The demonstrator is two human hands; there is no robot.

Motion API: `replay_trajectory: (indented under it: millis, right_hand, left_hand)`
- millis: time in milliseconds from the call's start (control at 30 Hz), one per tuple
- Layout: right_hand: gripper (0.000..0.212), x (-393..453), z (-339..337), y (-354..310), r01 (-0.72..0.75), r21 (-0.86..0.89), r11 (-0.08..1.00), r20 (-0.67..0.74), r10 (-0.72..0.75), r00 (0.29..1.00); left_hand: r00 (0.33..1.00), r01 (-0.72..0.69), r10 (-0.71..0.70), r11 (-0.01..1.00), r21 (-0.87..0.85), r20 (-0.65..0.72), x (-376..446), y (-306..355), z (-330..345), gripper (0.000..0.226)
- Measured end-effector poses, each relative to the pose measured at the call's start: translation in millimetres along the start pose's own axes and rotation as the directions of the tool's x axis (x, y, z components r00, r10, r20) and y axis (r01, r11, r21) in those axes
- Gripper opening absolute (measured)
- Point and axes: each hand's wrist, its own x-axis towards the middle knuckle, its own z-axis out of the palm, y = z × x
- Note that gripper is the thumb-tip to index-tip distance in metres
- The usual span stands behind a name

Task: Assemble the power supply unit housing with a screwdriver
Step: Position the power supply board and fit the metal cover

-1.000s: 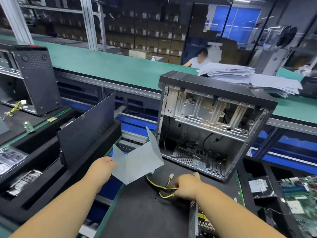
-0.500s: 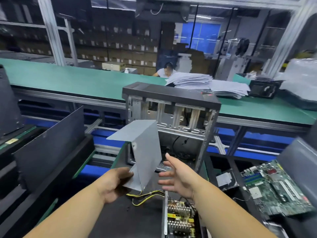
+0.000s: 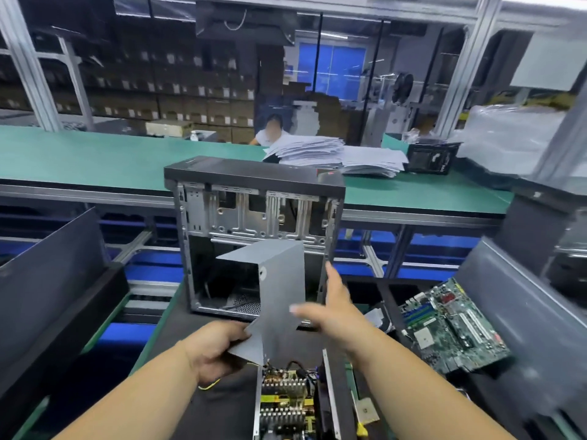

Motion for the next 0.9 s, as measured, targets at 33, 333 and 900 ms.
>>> replay_trajectory:
  millis: [33, 333, 900]
  right_hand:
    - [0.124, 0.1, -7.1, 1.5, 0.153, -0.271, 0.951, -0.036, -0.168, 0.985]
    - [0.151, -0.6, -28.1, 6.0, 0.52, -0.742, 0.424, 0.301, -0.483, 0.823]
    - [0.145, 7.9, -32.6, -8.9, 0.51, -0.793, 0.334, 0.371, -0.399, 0.838]
  left_hand:
    - [0.999, 0.026, -0.026, 1.0, 0.013, -0.019, 3.0, -0.4, 2.7, 0.03]
    - [0.961, 0.264, -0.242, 0.945, 0.192, -0.132, 15.1, -3.1, 14.9, 0.018]
    - [0.963, 0.205, -0.246, 0.934, 0.292, 0.112, 20.4, 4.1, 9.3, 0.054]
